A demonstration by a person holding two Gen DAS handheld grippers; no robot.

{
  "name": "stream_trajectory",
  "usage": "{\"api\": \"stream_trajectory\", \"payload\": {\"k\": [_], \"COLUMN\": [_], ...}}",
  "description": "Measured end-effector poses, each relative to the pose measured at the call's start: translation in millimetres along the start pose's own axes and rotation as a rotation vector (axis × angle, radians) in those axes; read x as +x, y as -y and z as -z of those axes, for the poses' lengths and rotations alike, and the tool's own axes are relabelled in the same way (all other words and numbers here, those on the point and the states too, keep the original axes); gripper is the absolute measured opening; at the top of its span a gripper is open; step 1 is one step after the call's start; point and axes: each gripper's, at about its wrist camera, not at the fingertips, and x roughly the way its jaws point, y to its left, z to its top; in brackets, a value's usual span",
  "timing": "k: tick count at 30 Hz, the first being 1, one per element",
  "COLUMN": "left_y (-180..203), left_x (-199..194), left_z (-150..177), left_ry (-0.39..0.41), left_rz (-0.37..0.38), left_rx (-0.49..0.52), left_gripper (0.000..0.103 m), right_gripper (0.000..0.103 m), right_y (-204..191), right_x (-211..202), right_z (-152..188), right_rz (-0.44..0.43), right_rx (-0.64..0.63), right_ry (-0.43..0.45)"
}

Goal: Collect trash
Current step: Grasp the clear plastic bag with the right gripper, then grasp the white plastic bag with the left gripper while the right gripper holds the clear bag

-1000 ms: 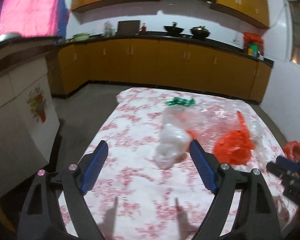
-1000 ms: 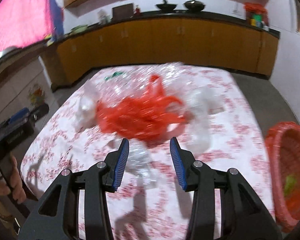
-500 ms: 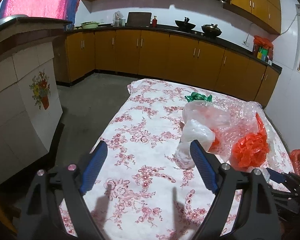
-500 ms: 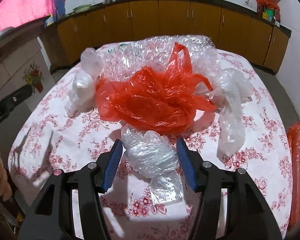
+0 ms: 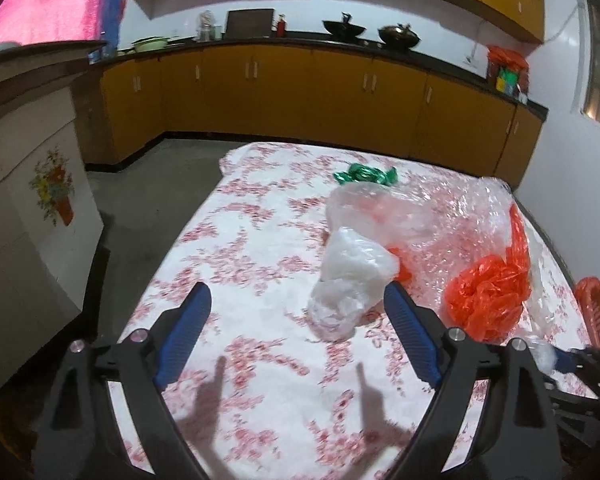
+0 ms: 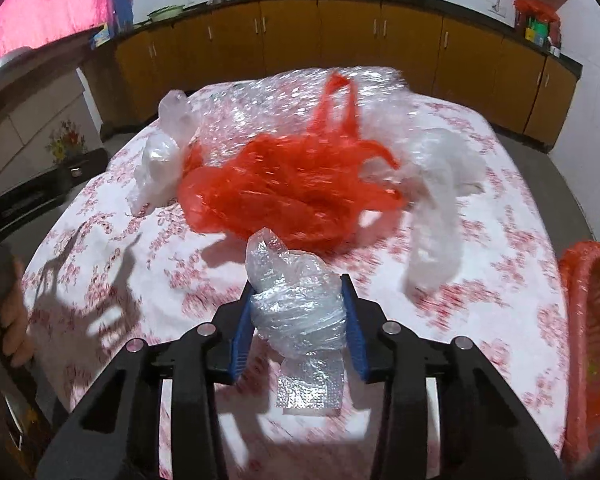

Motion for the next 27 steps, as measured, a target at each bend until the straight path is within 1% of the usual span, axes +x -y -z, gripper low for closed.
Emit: {"api": "stream_trajectory", "payload": {"k": [3, 7, 13, 16, 17, 20, 22, 23, 25, 27], "left_y": [9, 14, 24, 28, 28, 28, 28, 28, 30, 31], "left_x": [16, 37, 58, 67, 70, 80, 85, 87, 86, 83], "left_z": [-3, -6, -16, -19, -19, -19, -19, -19, -18, -17], "left_ry": [-0.042, -0.099, -0.128, -0.144, -0.149, -0.176, -0.196, -0.202, -0.202, -0.193], "left_rz": [0.008, 0.024, 0.020, 0.022, 0.027, 0.058, 0.075, 0.084, 0.087, 0.086], "left_rx": [0.018, 0.007, 0.014, 0.032, 0.030, 0.017, 0.010, 0.009, 0.021, 0.033], "left_gripper": [0.087, 0.087, 0.087, 0.085, 0.083, 0.072, 0.059, 0.056, 0.048, 0.043], "right_gripper": [0.041, 0.041, 0.041, 0.041, 0.041, 0.041, 0.041, 0.041, 0.041, 0.041], "right_y": [18, 45, 92, 103, 107, 114, 117, 117, 118, 119], "right_x": [-16, -31, -43, -45, -45, -45, -46, -46, -46, -48], "right_z": [8, 16, 18, 19, 20, 21, 22, 22, 23, 23], "right_rz": [0.023, 0.065, 0.113, 0.128, 0.132, 0.137, 0.138, 0.139, 0.139, 0.139], "right_rx": [0.025, 0.081, 0.199, 0.229, 0.237, 0.252, 0.254, 0.255, 0.258, 0.262], "right_ry": [0.015, 0.032, 0.045, 0.052, 0.054, 0.055, 0.055, 0.055, 0.058, 0.061]}}
